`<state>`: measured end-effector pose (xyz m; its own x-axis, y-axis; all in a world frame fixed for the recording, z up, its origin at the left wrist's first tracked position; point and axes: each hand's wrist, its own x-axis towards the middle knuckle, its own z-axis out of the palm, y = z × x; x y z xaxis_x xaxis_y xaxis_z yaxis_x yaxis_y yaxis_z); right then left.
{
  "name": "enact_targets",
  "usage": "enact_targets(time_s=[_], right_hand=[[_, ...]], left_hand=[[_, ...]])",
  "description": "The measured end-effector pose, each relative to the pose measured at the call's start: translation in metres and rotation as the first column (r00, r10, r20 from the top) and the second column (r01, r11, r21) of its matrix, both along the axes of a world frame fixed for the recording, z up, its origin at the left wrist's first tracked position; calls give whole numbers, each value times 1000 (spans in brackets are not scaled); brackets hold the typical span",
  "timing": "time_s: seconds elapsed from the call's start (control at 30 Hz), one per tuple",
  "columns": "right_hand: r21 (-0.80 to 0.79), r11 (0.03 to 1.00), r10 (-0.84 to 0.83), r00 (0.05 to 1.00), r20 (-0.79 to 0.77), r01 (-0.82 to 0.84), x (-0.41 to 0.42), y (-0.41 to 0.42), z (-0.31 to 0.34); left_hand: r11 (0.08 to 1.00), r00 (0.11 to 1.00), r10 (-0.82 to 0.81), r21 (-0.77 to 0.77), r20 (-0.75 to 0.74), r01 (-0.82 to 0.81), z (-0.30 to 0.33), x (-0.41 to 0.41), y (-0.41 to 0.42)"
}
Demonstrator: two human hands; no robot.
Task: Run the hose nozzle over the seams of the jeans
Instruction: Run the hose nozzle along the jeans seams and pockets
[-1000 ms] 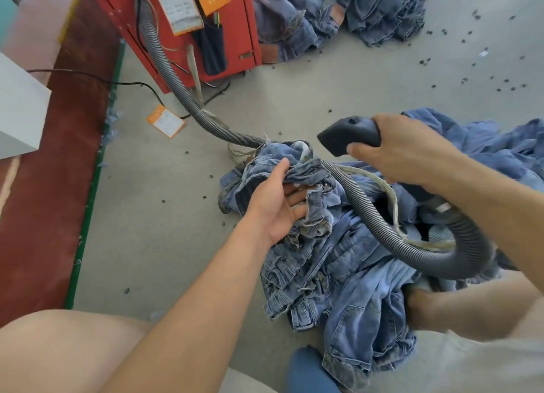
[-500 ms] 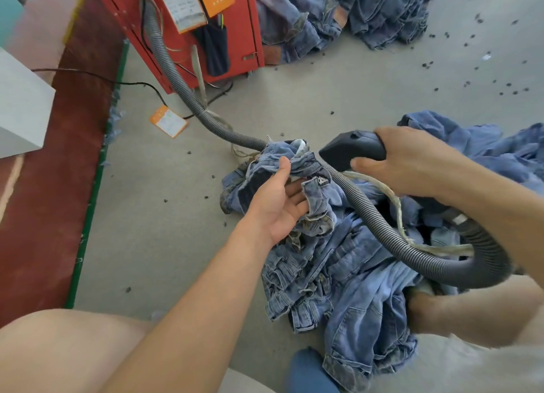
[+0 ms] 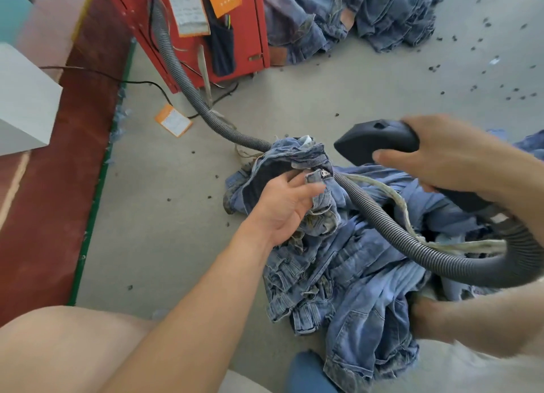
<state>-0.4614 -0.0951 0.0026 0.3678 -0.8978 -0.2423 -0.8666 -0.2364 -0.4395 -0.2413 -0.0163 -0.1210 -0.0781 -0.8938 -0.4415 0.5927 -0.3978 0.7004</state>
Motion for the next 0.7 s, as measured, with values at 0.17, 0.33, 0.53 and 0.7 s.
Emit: enact_targets(time_s=[0.17, 0.33, 0.53, 0.7], right_hand=[[46, 999, 16, 996, 88, -20, -11, -4, 10], [30, 998, 62, 998, 27, -63, -3, 5, 7], [51, 986, 161, 987, -21, -160, 2, 13, 13], [93, 985, 142, 990, 23, -143, -7, 8, 20]], left_hand=[[998, 814, -22, 54, 580, -12, -21, -5, 5], [993, 638, -79, 3, 766, 120, -31, -2, 13], [986, 671, 97, -163, 735, 36, -19, -11, 15], [962, 717, 243, -259, 653, -90, -10, -16, 12]])
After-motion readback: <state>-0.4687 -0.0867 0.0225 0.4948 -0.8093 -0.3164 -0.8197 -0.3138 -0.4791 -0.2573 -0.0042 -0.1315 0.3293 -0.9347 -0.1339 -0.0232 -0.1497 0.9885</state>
